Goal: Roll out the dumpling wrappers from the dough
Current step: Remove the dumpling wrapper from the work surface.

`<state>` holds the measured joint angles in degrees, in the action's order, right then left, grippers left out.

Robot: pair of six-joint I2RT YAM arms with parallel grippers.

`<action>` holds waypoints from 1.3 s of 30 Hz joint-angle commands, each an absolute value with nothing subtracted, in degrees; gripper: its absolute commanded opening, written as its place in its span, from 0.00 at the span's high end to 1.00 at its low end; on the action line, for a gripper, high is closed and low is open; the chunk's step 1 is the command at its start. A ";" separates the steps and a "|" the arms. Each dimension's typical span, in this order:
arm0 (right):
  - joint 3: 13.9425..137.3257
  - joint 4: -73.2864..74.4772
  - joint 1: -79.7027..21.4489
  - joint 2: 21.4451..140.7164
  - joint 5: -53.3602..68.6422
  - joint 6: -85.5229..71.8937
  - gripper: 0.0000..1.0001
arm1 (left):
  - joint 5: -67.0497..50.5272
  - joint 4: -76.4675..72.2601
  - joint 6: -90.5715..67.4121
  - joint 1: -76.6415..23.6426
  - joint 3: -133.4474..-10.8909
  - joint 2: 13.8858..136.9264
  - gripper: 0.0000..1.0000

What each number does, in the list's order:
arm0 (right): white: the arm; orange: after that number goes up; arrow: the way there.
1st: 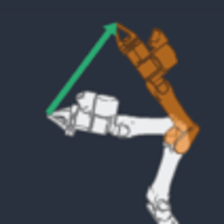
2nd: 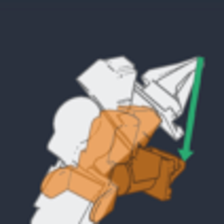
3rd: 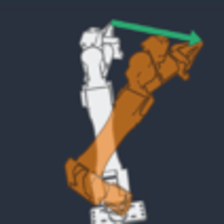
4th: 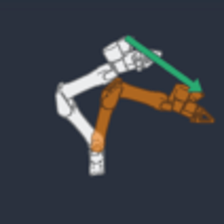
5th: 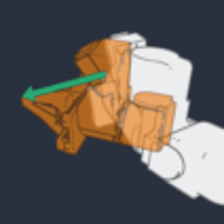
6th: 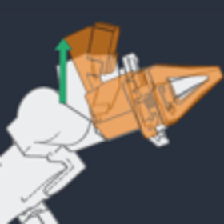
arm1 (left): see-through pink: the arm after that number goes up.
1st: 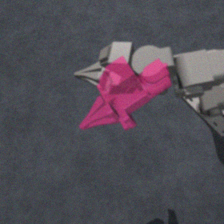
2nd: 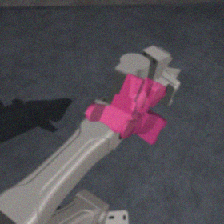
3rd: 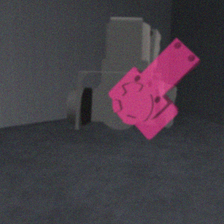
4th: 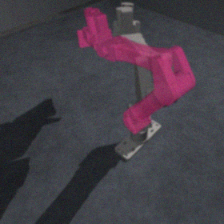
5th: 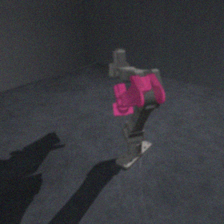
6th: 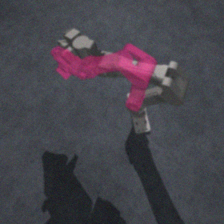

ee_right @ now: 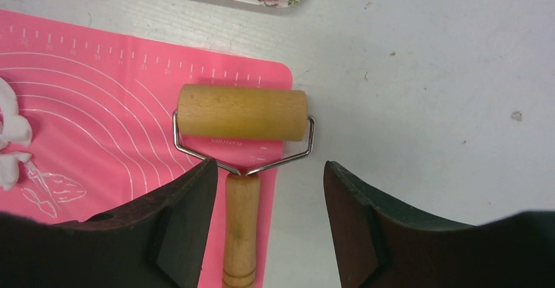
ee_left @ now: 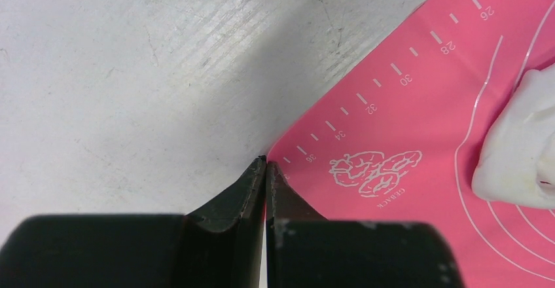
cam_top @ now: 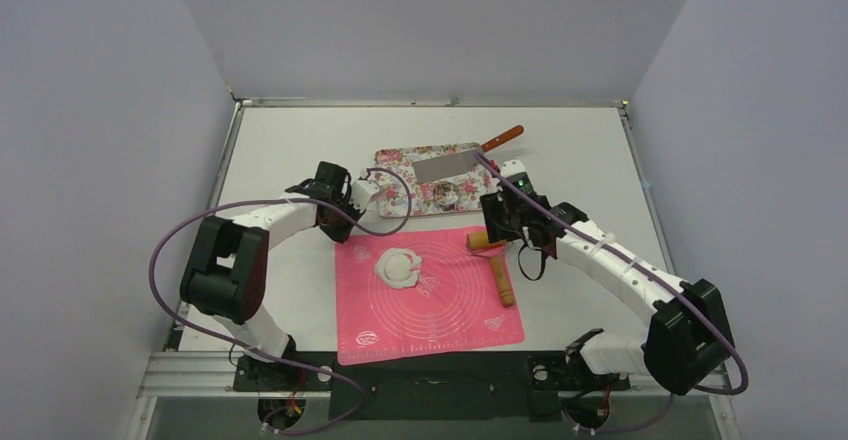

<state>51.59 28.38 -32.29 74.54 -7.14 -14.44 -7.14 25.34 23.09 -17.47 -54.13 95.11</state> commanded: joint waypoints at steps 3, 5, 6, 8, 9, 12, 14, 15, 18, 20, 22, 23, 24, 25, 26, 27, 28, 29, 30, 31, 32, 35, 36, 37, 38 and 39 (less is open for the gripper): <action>56.18 27.82 -33.40 69.84 -5.43 -11.30 0.39 | -6.22 21.59 22.73 -16.87 -57.20 96.92 1.00; 58.88 24.81 -33.18 71.87 -3.34 -11.74 0.34 | -6.35 21.79 23.01 -16.85 -57.19 96.26 1.00; 62.95 23.67 -32.68 76.35 -2.81 -12.11 0.31 | -6.57 22.02 23.05 -16.87 -57.32 95.99 1.00; 71.25 24.95 -31.65 82.11 -1.11 -13.04 0.32 | -7.11 22.90 22.86 -16.87 -57.91 95.12 1.00; 73.81 25.53 -31.25 86.62 -1.42 -13.67 0.32 | -7.33 23.27 22.86 -16.87 -58.05 94.62 1.00; 80.31 25.43 -27.11 92.71 -0.78 -17.26 0.36 | -8.56 23.99 23.06 -16.87 -57.73 93.35 1.00; 81.18 23.04 -25.96 95.13 -0.71 -20.50 0.37 | -9.39 23.99 23.06 -16.87 -57.08 92.51 1.00; 81.22 21.94 -26.03 96.42 -1.10 -20.80 0.37 | -9.73 23.91 23.05 -16.87 -56.89 92.08 1.00; 83.55 20.90 -29.07 100.26 -3.62 -16.53 0.37 | -9.85 23.94 23.17 -16.87 -56.70 91.33 1.00; 87.04 24.27 -30.26 104.08 -2.44 -13.88 0.37 | -10.02 24.25 23.36 -16.87 -56.75 90.99 1.00; 90.06 27.17 -29.95 108.07 1.42 -13.98 0.38 | -10.28 24.76 23.70 -16.87 -56.73 90.71 1.00; 91.75 28.81 -29.74 110.45 2.16 -14.29 0.41 | -10.35 24.91 23.80 -16.87 -56.70 90.62 1.00; 92.41 29.43 -29.41 111.39 2.61 -14.56 0.42 | -10.36 25.36 24.08 -16.87 -56.74 90.48 1.00; 92.98 30.14 -29.24 112.68 2.49 -14.62 0.45 | -10.32 25.60 24.21 -16.87 -56.72 90.37 1.00; 93.07 30.28 -29.25 113.07 2.18 -14.44 0.46 | -10.30 26.00 24.42 -16.87 -56.66 90.25 1.00; 92.94 30.33 -29.42 113.52 2.06 -14.25 0.48 | -10.18 26.27 24.56 -16.87 -56.62 90.21 1.00; 92.83 30.37 -29.56 113.71 2.12 -13.76 0.48 | -10.14 26.65 24.84 -16.87 -56.57 90.23 1.00; 92.71 30.80 -29.82 114.14 2.33 -13.60 0.48 | -10.20 27.21 25.04 -16.87 -56.59 90.20 1.00; 92.57 31.09 -29.94 114.45 2.63 -13.16 0.48 | -10.33 27.58 25.13 -16.87 -56.64 90.36 1.00; 92.51 31.70 -30.21 114.62 2.11 -12.95 0.48 | -10.67 28.27 25.25 -16.87 -56.74 90.44 1.00; 92.23 32.02 -30.31 114.94 1.58 -12.53 0.49 | -10.78 28.55 25.32 -16.87 -56.76 90.51 1.00; 91.83 32.46 -30.24 116.09 -1.27 -11.46 0.52 | -10.85 28.59 25.47 -16.96 -56.30 90.32 1.00; 92.17 32.46 -30.19 117.09 -1.30 -11.35 0.54 | -10.93 28.62 25.44 -16.96 -56.29 90.21 1.00; 93.00 32.49 -30.09 117.74 -1.09 -11.25 0.56 | -10.96 28.62 25.37 -16.92 -56.36 90.19 1.00; 93.85 32.73 -30.12 118.95 -0.85 -11.21 0.59 | -11.02 28.64 25.34 -16.93 -56.41 90.29 1.00; 94.39 32.89 -30.29 119.50 -0.54 -11.20 0.59 | -11.05 28.85 25.32 -16.90 -56.42 90.27 1.00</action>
